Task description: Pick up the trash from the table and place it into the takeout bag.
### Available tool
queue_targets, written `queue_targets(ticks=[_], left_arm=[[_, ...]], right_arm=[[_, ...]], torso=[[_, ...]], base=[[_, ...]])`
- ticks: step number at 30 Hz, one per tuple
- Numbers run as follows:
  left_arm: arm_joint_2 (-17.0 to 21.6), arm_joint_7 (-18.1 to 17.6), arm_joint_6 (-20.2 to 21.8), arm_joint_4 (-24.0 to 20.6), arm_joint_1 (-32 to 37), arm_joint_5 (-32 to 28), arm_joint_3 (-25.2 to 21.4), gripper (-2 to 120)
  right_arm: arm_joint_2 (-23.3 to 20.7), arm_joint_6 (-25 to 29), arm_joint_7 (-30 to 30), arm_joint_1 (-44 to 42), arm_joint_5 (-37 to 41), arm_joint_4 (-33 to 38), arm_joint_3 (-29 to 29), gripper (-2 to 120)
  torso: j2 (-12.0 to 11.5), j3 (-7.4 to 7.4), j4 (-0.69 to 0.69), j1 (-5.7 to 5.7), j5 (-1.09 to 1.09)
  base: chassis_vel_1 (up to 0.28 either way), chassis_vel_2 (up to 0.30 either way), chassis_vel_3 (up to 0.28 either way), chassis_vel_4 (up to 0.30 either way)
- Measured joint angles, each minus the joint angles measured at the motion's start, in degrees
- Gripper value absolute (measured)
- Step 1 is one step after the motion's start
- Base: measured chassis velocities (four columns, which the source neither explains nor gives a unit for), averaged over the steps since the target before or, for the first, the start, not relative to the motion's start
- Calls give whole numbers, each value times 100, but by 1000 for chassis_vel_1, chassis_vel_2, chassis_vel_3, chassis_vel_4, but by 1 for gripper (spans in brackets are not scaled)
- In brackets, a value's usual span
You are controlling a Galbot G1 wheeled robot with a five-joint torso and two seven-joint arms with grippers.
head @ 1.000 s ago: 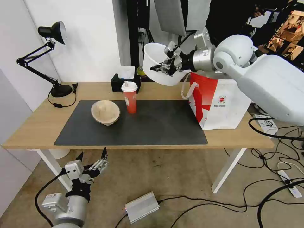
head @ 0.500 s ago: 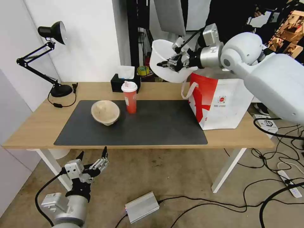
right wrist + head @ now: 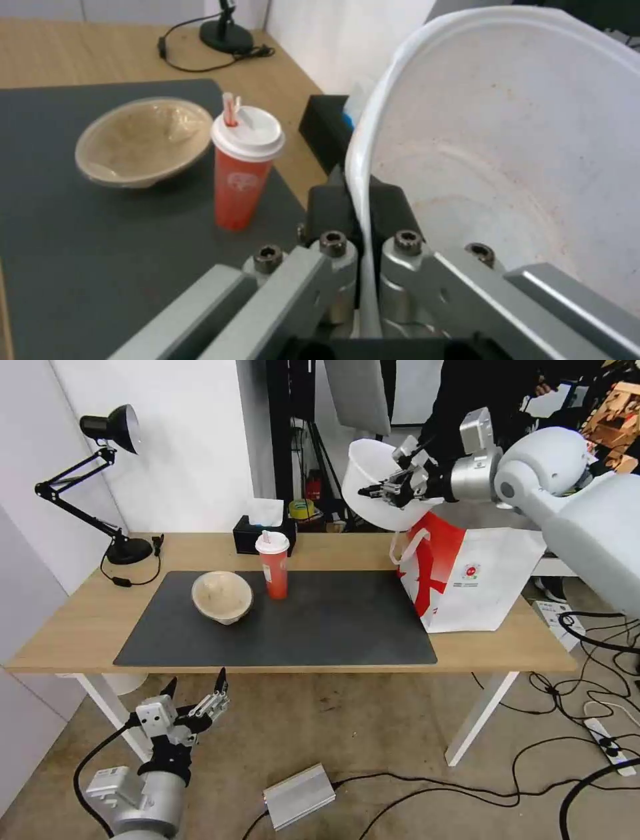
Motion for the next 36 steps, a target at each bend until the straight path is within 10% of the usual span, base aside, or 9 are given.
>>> queue_targets(ticks=[36], left_arm=[[56,8,-6,41,-40,-2,49,100]], right_arm=[[-199,25,9,239,156,-264,199,0]], torso=[[0,0,0,0,0]], base=[[0,0,0,0]])
